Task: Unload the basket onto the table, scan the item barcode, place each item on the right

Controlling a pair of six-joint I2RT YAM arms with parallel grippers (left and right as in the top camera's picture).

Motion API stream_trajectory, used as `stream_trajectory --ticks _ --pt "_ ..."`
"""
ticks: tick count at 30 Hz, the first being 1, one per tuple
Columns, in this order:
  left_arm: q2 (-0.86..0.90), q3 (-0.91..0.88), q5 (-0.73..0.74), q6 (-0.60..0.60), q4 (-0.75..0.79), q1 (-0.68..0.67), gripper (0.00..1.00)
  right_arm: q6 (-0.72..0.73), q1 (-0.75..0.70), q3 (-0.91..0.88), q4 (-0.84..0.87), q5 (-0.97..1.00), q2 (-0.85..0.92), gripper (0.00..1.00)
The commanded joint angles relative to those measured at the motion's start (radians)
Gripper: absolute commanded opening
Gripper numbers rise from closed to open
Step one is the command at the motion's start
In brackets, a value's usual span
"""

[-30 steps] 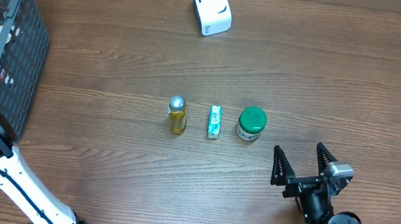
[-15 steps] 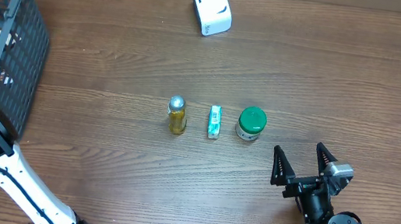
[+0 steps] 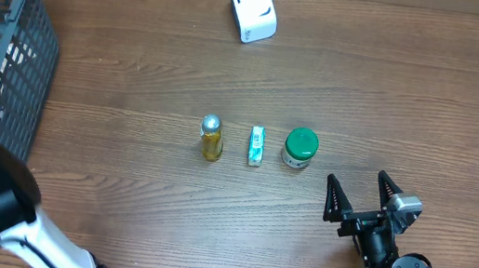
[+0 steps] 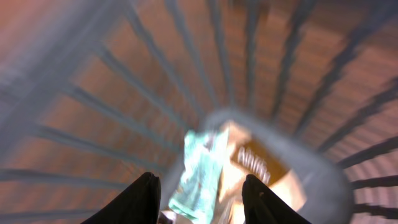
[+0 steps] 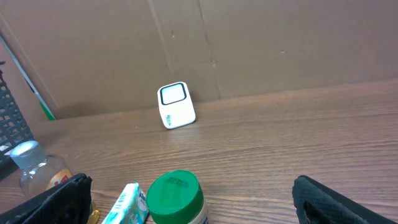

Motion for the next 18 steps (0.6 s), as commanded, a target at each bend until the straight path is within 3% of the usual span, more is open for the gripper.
stream_trajectory --ticks 1,4,7,9,12,18 --pt "-0.116 0.010 -0.012 -0.051 -0.013 -0.013 0.48 0.000 -0.004 -0.010 0.002 -0.001 -0.009 1.00" --pt "-0.092 0.001 -0.013 -0.050 -0.061 -0.002 0.60 0.000 -0.004 -0.010 0.002 -0.001 -0.009 1.00" --pt "0.014 -0.057 -0.013 0.014 -0.076 0.011 0.91 0.000 -0.004 -0.010 0.002 -0.001 -0.009 1.00" --pt "0.072 -0.058 -0.003 0.061 -0.094 0.014 0.98 0.000 -0.004 -0.010 0.002 -0.001 -0.009 1.00" --pt "0.164 -0.058 0.042 0.201 -0.117 0.015 1.00 0.000 -0.004 -0.010 0.002 -0.001 -0.009 1.00" --pt "0.223 -0.058 0.041 0.295 -0.128 0.018 1.00 0.000 -0.004 -0.010 0.002 -0.001 -0.009 1.00"
